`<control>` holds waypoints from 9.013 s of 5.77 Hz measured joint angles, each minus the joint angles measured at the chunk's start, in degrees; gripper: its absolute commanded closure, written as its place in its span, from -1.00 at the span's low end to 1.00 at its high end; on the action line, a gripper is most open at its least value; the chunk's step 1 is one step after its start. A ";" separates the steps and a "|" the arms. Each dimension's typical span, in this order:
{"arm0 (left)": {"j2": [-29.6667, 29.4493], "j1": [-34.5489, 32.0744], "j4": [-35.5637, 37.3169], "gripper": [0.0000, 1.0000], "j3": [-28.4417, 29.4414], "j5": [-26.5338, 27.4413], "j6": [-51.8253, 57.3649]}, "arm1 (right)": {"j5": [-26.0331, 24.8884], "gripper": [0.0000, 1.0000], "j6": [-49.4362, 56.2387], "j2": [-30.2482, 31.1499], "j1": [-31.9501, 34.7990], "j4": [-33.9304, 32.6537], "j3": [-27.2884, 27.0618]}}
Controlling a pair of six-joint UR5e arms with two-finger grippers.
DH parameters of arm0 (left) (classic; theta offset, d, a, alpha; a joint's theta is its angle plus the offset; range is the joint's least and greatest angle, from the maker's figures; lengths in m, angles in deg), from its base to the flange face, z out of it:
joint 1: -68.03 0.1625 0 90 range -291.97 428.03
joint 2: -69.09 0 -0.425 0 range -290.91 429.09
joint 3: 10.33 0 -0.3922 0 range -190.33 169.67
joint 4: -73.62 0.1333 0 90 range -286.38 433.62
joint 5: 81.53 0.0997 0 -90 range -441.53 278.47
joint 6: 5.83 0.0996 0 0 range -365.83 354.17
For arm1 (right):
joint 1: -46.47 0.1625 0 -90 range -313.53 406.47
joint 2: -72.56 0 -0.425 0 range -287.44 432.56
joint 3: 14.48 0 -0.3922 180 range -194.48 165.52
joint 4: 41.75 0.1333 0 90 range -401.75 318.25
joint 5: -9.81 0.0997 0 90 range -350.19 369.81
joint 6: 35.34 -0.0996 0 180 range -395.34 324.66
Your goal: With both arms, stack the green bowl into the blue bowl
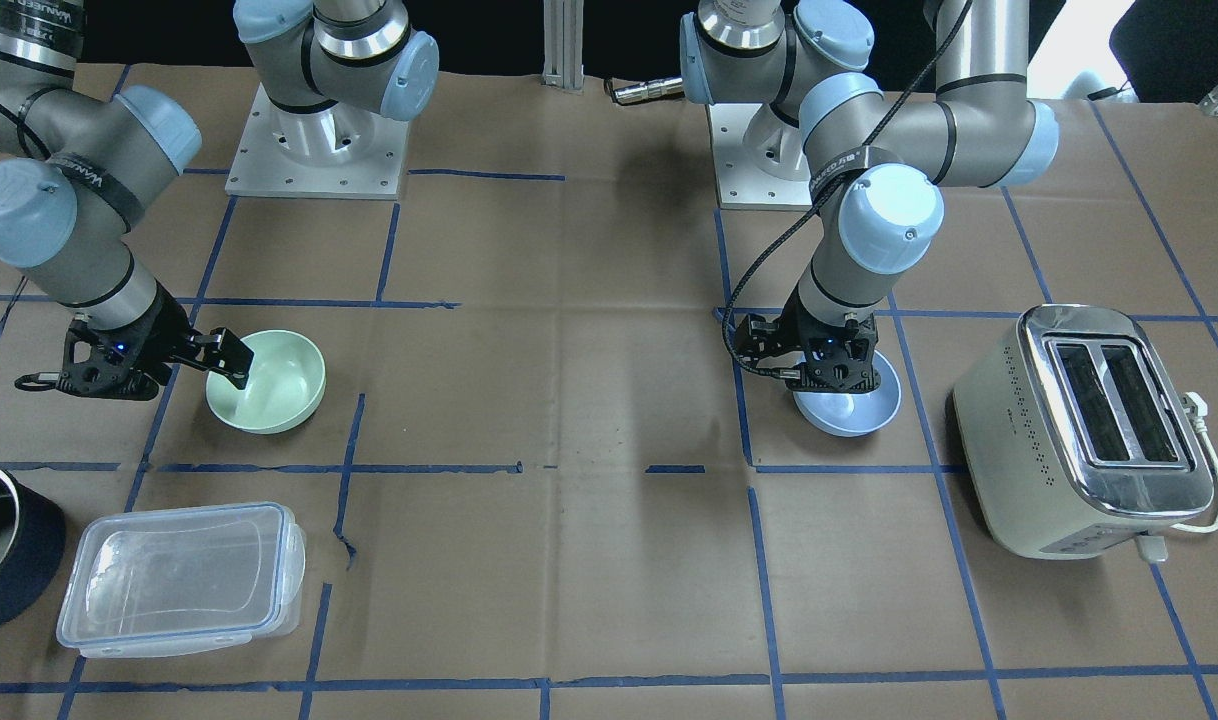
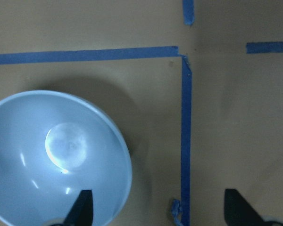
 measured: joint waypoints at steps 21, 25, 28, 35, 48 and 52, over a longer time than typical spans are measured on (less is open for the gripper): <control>-11.63 -27.26 -10.81 -0.97 31.78 0.99 -22.86 | -0.70 0.84 -6.77 3.95 6.60 42.07 35.16; 7.29 -10.13 -31.81 -0.97 29.15 -2.17 -8.11 | 0.00 0.84 -18.05 2.40 13.45 38.94 35.11; 5.07 -4.80 -34.18 -0.97 33.64 -5.23 -4.91 | 0.20 0.84 -42.34 -0.92 30.77 32.53 35.14; 5.54 -4.83 -34.57 -0.97 33.31 -4.42 -4.78 | 0.31 0.82 -53.87 -15.13 39.55 17.01 32.38; 6.07 -5.09 -34.57 -0.97 32.82 -4.42 -4.78 | -0.96 -1.00 -27.05 7.21 22.06 45.62 36.77; 6.19 -5.09 -34.47 -0.97 32.73 -4.42 -4.78 | -1.02 -1.00 -29.02 6.90 24.46 45.04 36.72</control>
